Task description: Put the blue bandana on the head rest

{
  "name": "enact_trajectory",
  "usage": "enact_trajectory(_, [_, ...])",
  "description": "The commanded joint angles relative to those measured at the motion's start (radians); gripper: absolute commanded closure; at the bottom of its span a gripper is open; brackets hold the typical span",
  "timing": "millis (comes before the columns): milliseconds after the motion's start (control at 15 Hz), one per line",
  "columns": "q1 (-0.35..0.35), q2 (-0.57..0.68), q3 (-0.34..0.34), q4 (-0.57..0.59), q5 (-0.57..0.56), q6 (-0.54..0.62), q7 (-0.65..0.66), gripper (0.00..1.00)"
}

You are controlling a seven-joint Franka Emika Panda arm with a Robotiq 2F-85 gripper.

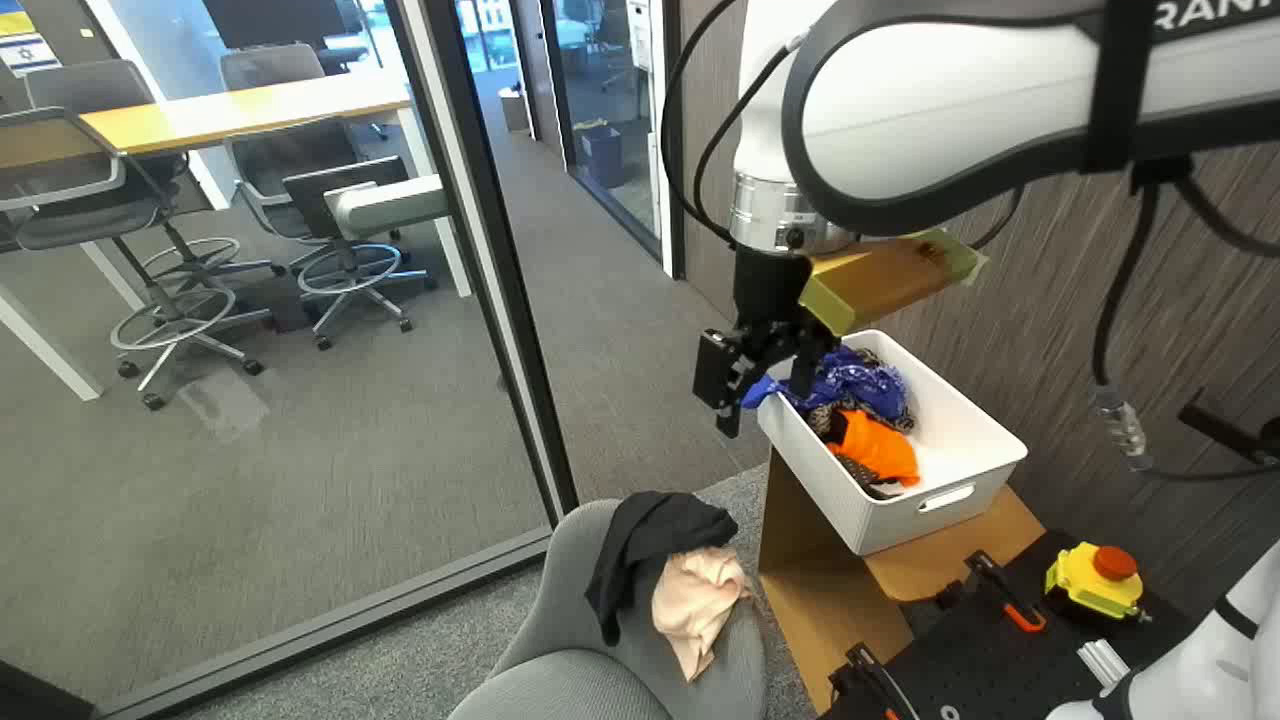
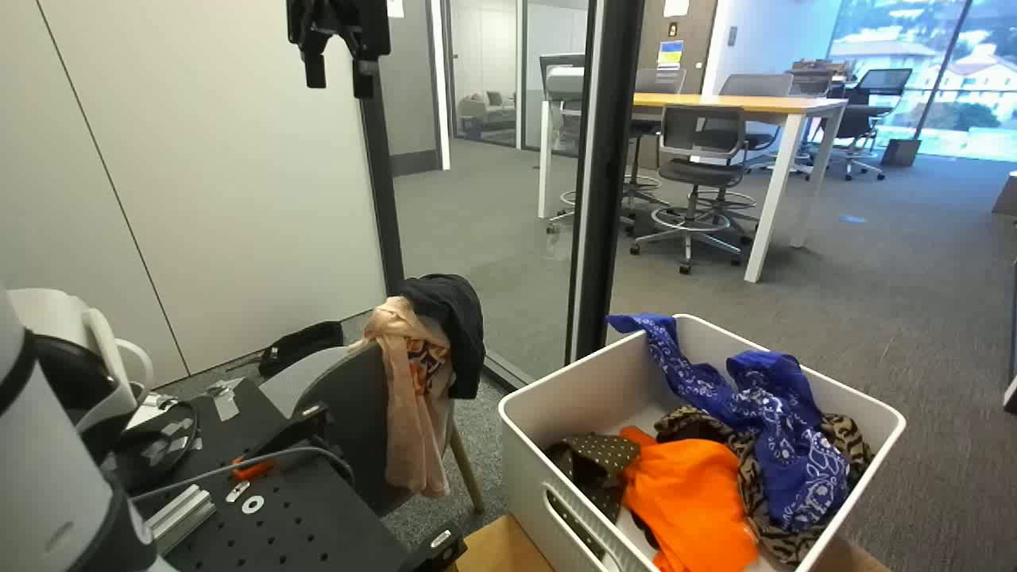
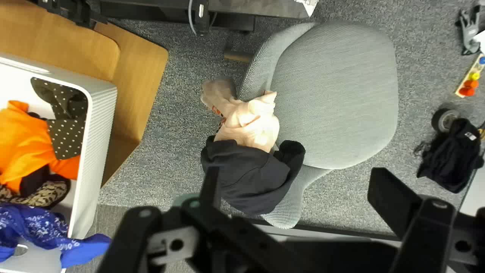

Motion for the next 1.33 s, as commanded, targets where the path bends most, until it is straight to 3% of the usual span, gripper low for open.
enact_trajectory(0, [0.000,0.000,0.000,0.007,-0.001,-0.002,0.001,0.00])
enact_trajectory(333, [0.000,-0.001,0.000,0.012,0.000,-0.002,0.001,0.00])
enact_trajectory(667, [-0.029,-0.038,-0.030,-0.084,-0.068,0.146,-0.054,0.00])
enact_trajectory(933, [-0.061,-0.050,-0.126,-0.159,-0.145,0.272,-0.222,0.00])
enact_trajectory(1267, [-0.119,0.026,-0.274,-0.199,-0.206,0.424,-0.468,0.00])
